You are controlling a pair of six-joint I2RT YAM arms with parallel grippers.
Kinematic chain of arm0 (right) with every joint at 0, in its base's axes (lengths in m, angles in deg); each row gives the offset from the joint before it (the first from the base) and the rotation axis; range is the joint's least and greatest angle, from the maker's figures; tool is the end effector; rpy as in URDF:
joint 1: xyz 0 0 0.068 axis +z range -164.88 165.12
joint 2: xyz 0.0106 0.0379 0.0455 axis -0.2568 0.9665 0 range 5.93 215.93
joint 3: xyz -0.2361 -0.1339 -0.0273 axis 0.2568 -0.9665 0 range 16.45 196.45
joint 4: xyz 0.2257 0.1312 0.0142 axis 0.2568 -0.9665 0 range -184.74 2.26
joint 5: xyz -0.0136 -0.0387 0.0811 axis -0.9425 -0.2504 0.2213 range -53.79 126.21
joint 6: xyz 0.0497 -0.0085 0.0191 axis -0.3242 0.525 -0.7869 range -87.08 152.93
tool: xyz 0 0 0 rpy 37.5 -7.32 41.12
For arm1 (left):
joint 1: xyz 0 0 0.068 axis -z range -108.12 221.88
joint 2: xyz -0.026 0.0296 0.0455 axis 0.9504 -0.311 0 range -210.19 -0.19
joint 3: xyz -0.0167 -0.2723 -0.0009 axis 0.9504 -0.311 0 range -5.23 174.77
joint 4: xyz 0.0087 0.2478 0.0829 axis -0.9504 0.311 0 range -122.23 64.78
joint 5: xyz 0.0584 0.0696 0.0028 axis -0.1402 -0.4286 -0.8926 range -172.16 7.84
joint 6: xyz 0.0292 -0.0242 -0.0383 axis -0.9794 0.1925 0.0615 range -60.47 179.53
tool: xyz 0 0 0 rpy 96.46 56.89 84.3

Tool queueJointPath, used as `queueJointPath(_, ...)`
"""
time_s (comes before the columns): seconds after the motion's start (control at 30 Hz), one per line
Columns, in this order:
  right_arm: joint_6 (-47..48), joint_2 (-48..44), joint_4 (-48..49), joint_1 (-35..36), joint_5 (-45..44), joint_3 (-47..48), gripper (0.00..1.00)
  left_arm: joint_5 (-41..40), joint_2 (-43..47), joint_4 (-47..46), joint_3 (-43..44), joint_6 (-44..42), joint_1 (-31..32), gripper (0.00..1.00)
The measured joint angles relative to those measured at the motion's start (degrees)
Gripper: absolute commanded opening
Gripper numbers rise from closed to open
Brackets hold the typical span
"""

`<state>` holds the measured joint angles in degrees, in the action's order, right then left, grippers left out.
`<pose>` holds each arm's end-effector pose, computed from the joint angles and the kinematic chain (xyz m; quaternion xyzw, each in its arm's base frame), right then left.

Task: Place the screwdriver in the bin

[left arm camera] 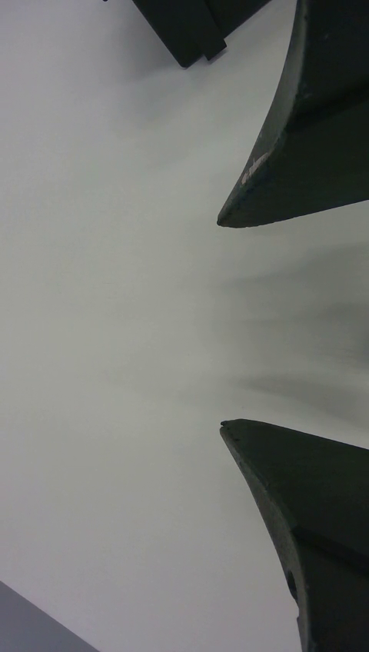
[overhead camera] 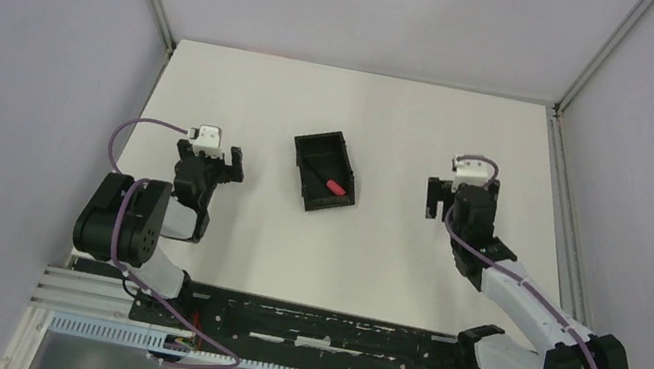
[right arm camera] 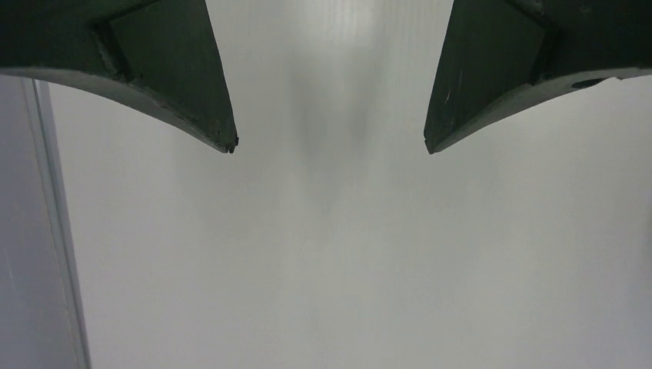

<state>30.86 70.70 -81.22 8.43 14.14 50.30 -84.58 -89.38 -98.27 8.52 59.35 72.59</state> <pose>0.2310 0.0851 0.2336 -0.0502 0.8300 -0.0402 0.5540 0.2441 -0.0015 0.1376 -0.0077 0.7626 0.0131 0.6467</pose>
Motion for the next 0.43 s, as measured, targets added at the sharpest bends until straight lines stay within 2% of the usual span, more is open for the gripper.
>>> queueJointPath(0.1,0.0,-4.3,5.6,-1.6,-2.8,-10.6,0.98,0.0,0.0,0.0,0.0,0.0,0.0,1.00)
queueJointPath(0.2,-0.1,-6.4,11.4,-3.5,-4.1,-17.3,0.98,0.0,0.0,0.0,0.0,0.0,0.0,1.00)
queueJointPath(0.43,-0.9,-5.9,18.4,-3.9,-4.3,-19.9,0.98,0.0,0.0,0.0,0.0,0.0,0.0,1.00)
